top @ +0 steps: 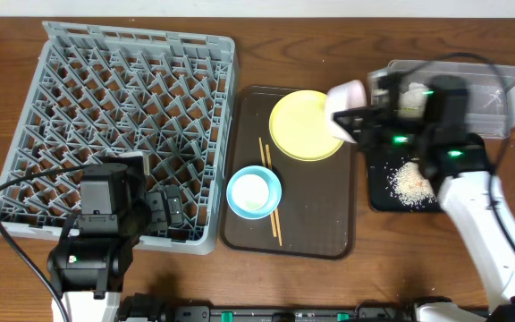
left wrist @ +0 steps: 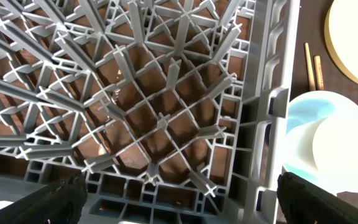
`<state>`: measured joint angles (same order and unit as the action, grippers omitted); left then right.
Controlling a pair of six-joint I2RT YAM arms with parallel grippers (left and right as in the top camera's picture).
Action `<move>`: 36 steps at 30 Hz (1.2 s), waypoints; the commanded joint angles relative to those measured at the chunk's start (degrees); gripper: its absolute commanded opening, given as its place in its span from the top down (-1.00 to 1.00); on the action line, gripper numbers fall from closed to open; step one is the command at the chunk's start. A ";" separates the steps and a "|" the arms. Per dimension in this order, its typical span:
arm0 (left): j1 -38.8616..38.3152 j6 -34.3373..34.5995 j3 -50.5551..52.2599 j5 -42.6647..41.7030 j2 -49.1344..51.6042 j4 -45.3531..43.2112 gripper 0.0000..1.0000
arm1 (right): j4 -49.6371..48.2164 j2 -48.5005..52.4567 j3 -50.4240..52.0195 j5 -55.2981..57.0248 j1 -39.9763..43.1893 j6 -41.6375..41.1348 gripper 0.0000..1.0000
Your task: Sort waste into correct bins and load items into the dishwasher
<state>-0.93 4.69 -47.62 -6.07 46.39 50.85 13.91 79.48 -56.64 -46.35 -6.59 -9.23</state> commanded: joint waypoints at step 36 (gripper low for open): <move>-0.13 0.46 -1.16 -0.35 -0.09 0.11 -0.96 | 12.35 -5.77 -0.61 -10.97 14.82 -16.72 0.98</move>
<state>-0.93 4.69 -47.62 -6.04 46.39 50.85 25.82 72.05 -56.64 -37.85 0.36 -19.55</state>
